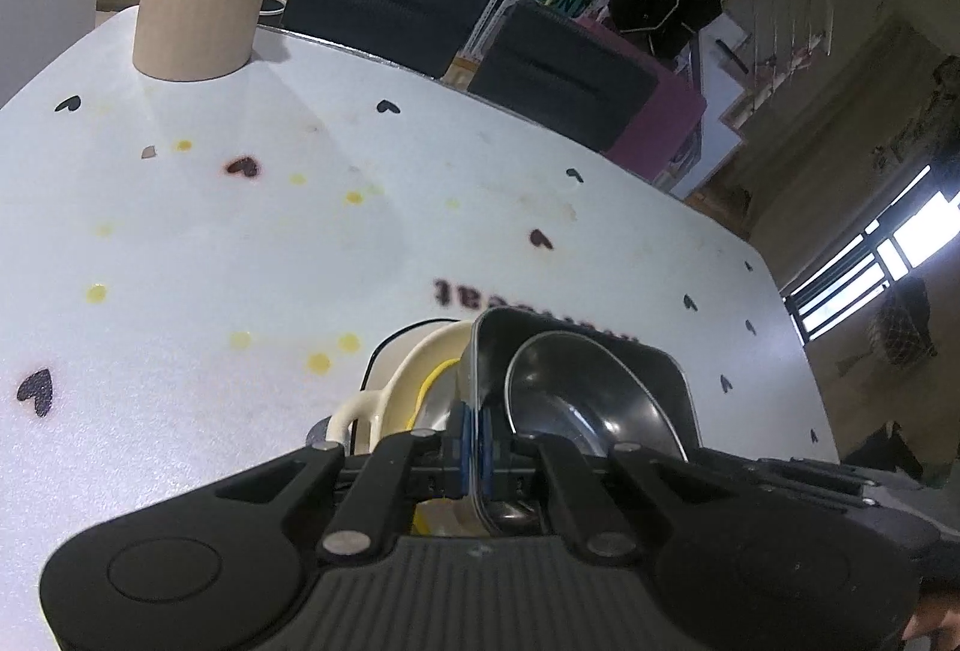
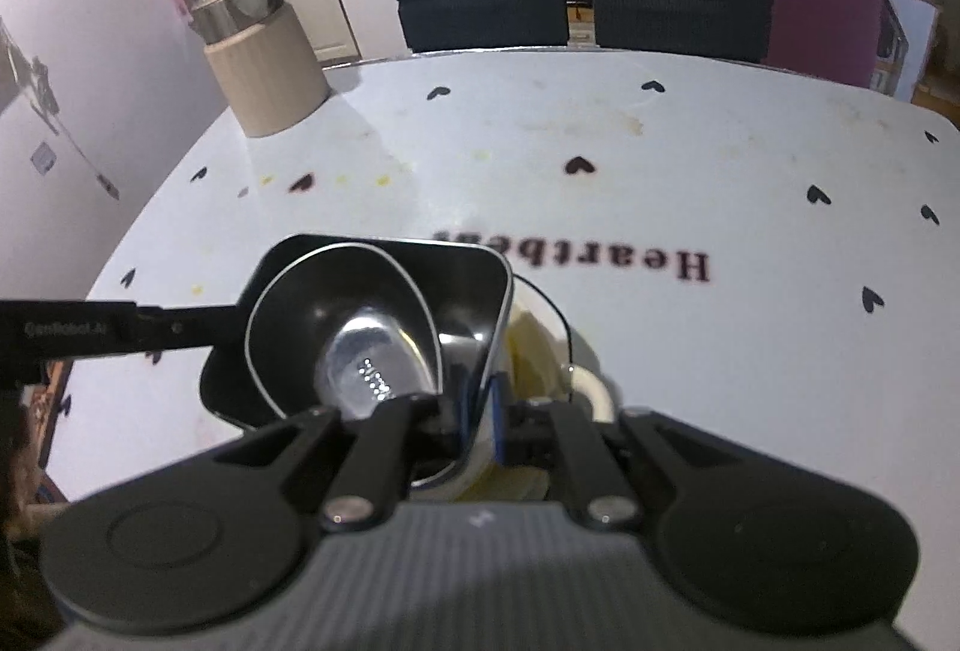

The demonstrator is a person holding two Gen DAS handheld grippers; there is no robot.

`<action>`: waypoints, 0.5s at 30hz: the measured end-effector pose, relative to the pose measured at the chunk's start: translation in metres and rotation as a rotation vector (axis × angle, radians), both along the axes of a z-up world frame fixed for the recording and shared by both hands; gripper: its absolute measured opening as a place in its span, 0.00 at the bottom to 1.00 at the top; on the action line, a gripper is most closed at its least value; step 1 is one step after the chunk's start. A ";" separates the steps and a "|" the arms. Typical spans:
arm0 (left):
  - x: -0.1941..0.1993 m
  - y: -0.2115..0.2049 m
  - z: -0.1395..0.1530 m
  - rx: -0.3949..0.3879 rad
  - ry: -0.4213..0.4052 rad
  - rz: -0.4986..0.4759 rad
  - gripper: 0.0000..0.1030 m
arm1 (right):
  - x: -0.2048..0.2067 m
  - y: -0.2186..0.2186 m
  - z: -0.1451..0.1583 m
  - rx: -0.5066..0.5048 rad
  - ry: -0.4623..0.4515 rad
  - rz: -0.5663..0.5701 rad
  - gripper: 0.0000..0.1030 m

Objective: Organize plates and bowls
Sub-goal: 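Lower the steel tray onto the cream bowl stack with both grippers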

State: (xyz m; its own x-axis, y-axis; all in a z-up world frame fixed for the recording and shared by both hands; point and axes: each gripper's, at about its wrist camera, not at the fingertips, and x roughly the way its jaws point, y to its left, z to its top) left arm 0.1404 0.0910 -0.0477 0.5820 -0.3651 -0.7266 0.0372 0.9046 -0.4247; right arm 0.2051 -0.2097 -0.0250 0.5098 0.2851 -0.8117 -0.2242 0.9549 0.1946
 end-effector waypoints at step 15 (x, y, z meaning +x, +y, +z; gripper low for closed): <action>0.000 0.000 -0.006 0.017 0.024 -0.001 0.04 | 0.003 0.007 -0.007 -0.036 0.031 0.028 0.09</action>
